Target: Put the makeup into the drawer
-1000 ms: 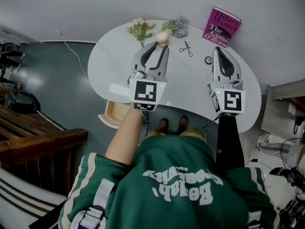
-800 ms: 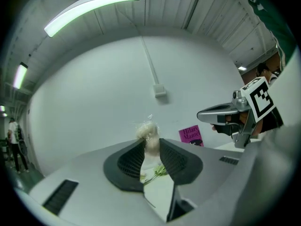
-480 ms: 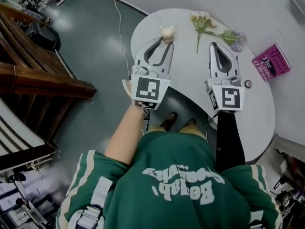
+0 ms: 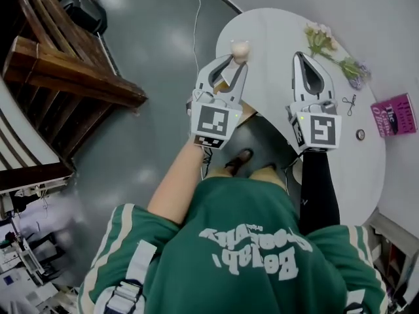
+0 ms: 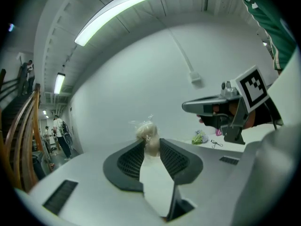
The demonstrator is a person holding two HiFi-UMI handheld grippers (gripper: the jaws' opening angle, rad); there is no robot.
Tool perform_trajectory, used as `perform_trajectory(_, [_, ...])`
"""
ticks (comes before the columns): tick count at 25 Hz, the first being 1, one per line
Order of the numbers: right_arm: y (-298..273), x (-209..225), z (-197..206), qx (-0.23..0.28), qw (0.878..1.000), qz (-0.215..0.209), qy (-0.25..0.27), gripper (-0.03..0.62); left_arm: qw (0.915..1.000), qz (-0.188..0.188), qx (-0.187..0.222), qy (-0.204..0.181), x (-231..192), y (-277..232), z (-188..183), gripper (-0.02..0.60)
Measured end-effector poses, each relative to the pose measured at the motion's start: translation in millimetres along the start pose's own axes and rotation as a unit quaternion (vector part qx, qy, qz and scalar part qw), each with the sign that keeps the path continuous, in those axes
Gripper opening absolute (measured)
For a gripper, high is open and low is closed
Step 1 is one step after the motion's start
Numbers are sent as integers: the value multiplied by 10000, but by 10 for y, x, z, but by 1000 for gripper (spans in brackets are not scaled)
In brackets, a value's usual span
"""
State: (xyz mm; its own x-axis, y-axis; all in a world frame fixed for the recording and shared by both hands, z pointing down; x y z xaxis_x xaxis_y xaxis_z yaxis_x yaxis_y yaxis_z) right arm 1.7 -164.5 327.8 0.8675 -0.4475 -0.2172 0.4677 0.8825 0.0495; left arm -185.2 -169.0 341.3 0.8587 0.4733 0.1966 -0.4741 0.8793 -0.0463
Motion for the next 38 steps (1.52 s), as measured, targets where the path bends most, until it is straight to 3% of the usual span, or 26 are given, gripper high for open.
perform_trajectory(4, [-25,-86,-13,-76,10000,-25,34,9,9967,30,-795,137,-51,26,729,117])
perform_trajectory(7, [15,-82,-19,-111,9999,8,82,9,9861,83,-1651,179,-16,55,1481,117])
perform_trajectory(11, [49,-20,-28,-47,9999,155,19,9,9597,192,-2774,409,81,178,2327,117])
perform_trajectory(15, [101,39,56,-203,9996,205,63,9,9303,397,-3595,608,192,333,2773,120])
perform_trajectory(17, [116,51,68,-210,9995,225,57,9,9268,443,-3673,652,216,357,2816,121])
perform_trajectory(21, [140,86,93,-256,9992,312,-6,8,9297,485,-3571,758,230,322,2785,131])
perform_trajectory(24, [147,73,111,-228,9994,256,13,9,9338,393,-3453,847,210,308,2761,232])
perform_trajectory(28, [137,67,86,-209,9994,256,40,9,9354,412,-3418,805,188,302,2733,239])
perform_trajectory(34, [198,91,99,-233,9992,322,61,9,9313,407,-3514,863,200,356,2804,239])
perform_trajectory(38, [244,126,117,-251,9989,388,43,9,9413,440,-3262,751,219,295,2620,239])
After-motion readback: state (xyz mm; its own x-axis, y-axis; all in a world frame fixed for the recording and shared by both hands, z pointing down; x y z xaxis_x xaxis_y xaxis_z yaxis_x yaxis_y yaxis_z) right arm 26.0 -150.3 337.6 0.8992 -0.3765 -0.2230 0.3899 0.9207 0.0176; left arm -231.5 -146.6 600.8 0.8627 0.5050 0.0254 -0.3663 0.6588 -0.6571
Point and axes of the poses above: the fingertips, and each gripper's own axes: y backward along the fingers, x to its right, z out of its underside, the point moved 7 cm from there along y, backward along the fingers, and after that the axes turned 5 degrees about -z, right-handed, at the moved point
